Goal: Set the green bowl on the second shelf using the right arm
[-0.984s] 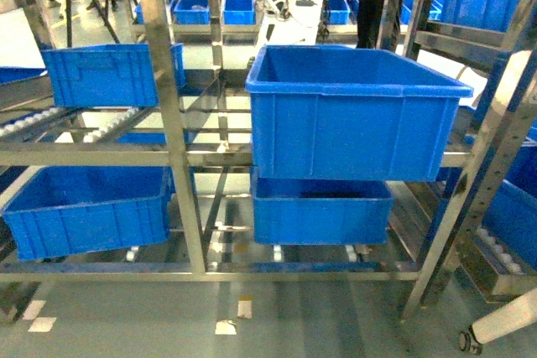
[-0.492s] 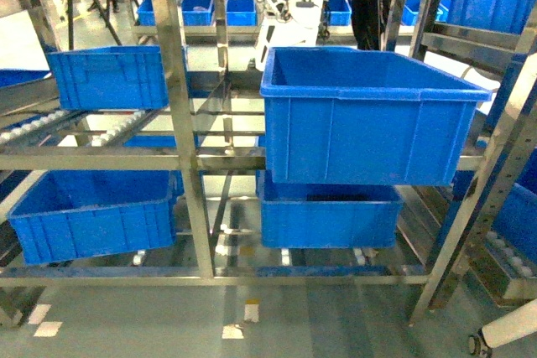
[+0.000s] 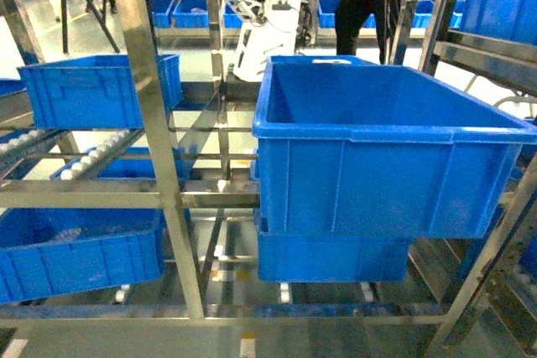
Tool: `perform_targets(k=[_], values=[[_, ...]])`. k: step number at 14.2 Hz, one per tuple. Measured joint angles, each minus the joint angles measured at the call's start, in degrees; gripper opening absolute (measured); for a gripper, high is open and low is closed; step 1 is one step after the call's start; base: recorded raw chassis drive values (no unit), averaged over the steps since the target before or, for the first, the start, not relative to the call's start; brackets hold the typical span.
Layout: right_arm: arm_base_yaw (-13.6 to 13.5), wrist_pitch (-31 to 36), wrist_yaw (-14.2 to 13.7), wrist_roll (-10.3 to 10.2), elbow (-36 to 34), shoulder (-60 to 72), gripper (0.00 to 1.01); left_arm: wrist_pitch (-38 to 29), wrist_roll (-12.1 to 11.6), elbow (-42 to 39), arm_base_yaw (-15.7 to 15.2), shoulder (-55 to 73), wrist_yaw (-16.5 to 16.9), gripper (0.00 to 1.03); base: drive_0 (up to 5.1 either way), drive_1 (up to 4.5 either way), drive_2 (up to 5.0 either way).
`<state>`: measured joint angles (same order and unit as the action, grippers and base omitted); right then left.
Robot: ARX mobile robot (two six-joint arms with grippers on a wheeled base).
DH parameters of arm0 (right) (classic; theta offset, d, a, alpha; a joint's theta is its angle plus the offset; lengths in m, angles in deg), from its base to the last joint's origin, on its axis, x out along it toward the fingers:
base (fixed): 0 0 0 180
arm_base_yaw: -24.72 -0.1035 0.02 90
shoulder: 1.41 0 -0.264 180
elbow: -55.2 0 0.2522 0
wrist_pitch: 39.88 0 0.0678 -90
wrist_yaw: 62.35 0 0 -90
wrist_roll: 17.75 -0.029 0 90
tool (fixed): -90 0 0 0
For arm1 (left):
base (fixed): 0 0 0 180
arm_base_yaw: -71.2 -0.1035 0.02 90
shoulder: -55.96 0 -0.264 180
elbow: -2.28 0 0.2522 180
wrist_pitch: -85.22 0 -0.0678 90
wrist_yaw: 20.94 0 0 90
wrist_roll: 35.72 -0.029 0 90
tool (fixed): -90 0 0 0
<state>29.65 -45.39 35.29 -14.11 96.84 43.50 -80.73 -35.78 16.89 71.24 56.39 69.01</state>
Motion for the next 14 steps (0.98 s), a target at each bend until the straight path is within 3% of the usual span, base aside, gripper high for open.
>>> perform_targets(k=[11,14], values=[[0.00,0.15,-0.04,0.00,-0.04,0.31,0.02,0.11,0.00,0.00,0.00,0.00,0.02,0.98,0.0,4.36,-4.3],[0.00,3.82,1.77,2.40,-2.80,4.59,0.02,0.02,0.00,0.00,0.00,0.00,0.02,0.98,0.0,4.36,-4.3]])
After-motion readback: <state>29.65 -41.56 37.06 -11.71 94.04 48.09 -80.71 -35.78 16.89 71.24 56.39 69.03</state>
